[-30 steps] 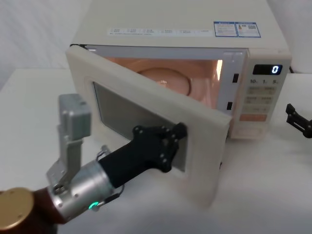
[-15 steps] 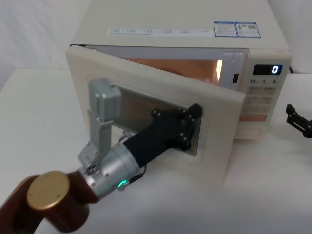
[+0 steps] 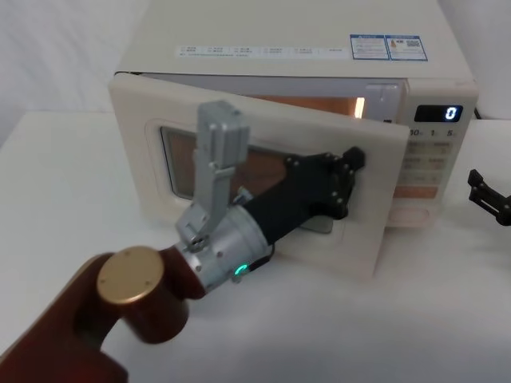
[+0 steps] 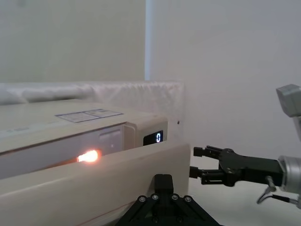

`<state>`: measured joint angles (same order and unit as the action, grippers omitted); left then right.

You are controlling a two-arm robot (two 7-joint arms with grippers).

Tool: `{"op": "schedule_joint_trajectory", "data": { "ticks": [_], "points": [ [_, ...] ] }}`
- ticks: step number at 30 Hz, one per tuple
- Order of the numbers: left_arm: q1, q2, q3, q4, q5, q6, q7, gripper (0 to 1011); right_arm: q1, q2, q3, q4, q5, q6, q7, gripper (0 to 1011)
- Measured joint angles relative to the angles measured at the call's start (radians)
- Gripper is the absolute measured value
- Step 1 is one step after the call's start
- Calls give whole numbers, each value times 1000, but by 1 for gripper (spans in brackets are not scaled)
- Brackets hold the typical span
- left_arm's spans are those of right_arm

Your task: Press the button to open the microwave door with one hand; close the microwave door with the other hand.

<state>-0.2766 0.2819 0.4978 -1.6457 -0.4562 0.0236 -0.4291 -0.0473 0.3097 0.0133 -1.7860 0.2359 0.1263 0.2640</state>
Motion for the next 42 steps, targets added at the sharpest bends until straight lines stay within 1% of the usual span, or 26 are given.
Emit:
{"op": "schedule_joint_trajectory", "data": {
  "ticks": [3, 7, 8, 10, 11, 13, 17, 21, 26, 33, 38, 42],
  "points": [
    [-20, -12, 8, 21, 7, 1, 8, 0, 0, 0, 0, 0, 0, 0, 0, 1002],
    [-50, -40, 16, 56, 20, 5, 29, 0, 0, 0, 0, 0, 0, 0, 0, 1002],
    [-50, -40, 16, 56, 20, 5, 29, 0, 0, 0, 0, 0, 0, 0, 0, 1002],
    [-68, -57, 19, 76, 32, 6, 43, 0, 0, 0, 0, 0, 0, 0, 0, 1002],
    [-68, -57, 19, 76, 32, 6, 43, 0, 0, 0, 0, 0, 0, 0, 0, 1002],
    [-82, -71, 21, 94, 47, 6, 59, 0, 0, 0, 0, 0, 0, 0, 0, 1002],
    [-93, -85, 23, 108, 64, 5, 71, 0, 0, 0, 0, 0, 0, 0, 0, 1002],
    [-102, -100, 23, 125, 92, 2, 90, 0, 0, 0, 0, 0, 0, 0, 0, 1002],
    [-104, -114, 19, 139, 117, -2, 107, 0, 0, 0, 0, 0, 0, 0, 0, 1002],
    [-105, -142, 2, 160, 159, -17, 140, 0, 0, 0, 0, 0, 0, 0, 0, 1002],
    [-112, -160, -11, 178, 181, -23, 147, 0, 0, 0, 0, 0, 0, 0, 0, 1002],
    [-118, -171, -17, 191, 188, -24, 143, 0, 0, 0, 0, 0, 0, 0, 0, 1002]
  ]
}}
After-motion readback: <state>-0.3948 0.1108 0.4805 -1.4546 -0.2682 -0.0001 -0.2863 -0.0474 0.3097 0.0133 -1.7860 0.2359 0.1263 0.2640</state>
